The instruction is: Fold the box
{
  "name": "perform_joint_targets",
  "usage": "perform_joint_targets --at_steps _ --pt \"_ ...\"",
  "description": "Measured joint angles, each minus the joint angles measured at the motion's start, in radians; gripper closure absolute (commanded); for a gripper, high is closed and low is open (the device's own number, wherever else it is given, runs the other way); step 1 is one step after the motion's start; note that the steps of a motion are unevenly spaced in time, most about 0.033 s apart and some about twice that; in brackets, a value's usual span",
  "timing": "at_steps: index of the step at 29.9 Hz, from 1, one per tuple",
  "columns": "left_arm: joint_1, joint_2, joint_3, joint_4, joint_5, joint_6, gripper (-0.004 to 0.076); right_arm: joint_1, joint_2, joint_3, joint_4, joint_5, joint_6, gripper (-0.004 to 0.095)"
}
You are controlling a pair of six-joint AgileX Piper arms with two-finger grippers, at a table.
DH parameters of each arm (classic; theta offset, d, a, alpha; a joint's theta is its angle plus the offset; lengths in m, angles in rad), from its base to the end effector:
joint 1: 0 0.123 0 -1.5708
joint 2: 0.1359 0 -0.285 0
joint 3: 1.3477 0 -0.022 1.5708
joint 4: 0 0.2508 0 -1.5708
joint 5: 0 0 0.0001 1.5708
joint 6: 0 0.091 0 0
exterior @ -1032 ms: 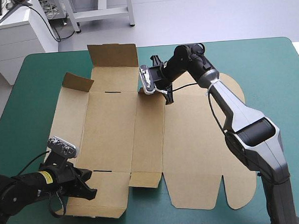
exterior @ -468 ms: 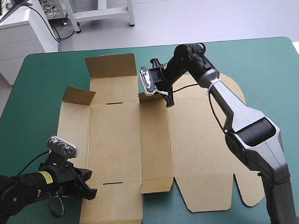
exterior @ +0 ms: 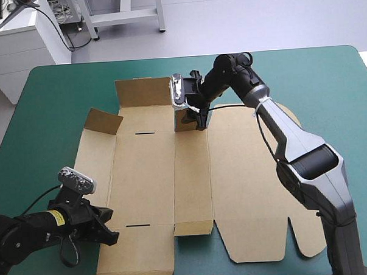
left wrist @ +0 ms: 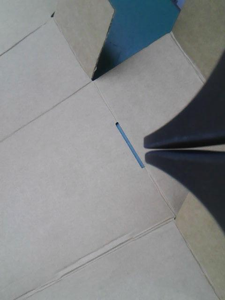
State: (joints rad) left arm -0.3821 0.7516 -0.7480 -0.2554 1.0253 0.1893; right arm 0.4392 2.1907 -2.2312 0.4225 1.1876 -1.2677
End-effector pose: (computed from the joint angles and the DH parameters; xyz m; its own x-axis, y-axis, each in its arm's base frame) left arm 0.1053 -0.0635 0.3158 -0.7146 0.3446 -0.6088 0.5242 0.8401 -0.1397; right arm 0.4242 0.2375 0.3121 0.1590 -0.8365 -0.5244 -0.9492 0.0165 -0.3142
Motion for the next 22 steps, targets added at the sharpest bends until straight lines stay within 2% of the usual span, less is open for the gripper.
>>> perform_joint_targets --at_steps 3,8,13,16,18,22 --pt "0.000 0.000 0.000 0.000 0.000 0.000 0.0732 0.000 -0.008 0.000 -0.019 0.013 0.093 0.0911" --pt "0.000 0.000 0.000 0.000 0.000 0.000 0.0732 -0.001 -0.040 0.000 -0.084 0.050 0.262 0.0907" --pt "0.000 0.000 0.000 0.000 0.000 0.000 0.0732 -0.002 -0.075 -0.002 -0.268 0.057 0.509 0.0907" --pt "0.000 0.000 0.000 0.000 0.000 0.000 0.0732 -0.006 -0.096 -0.002 -0.403 0.059 0.723 0.0907" --pt "0.000 0.000 0.000 0.000 -0.002 0.000 0.0732 -0.018 -0.111 -0.002 -0.442 0.059 0.835 0.0907" --pt "0.000 0.000 0.000 0.000 -0.011 0.000 0.0732 -0.078 -0.144 -0.002 -0.423 0.059 0.939 0.0907"
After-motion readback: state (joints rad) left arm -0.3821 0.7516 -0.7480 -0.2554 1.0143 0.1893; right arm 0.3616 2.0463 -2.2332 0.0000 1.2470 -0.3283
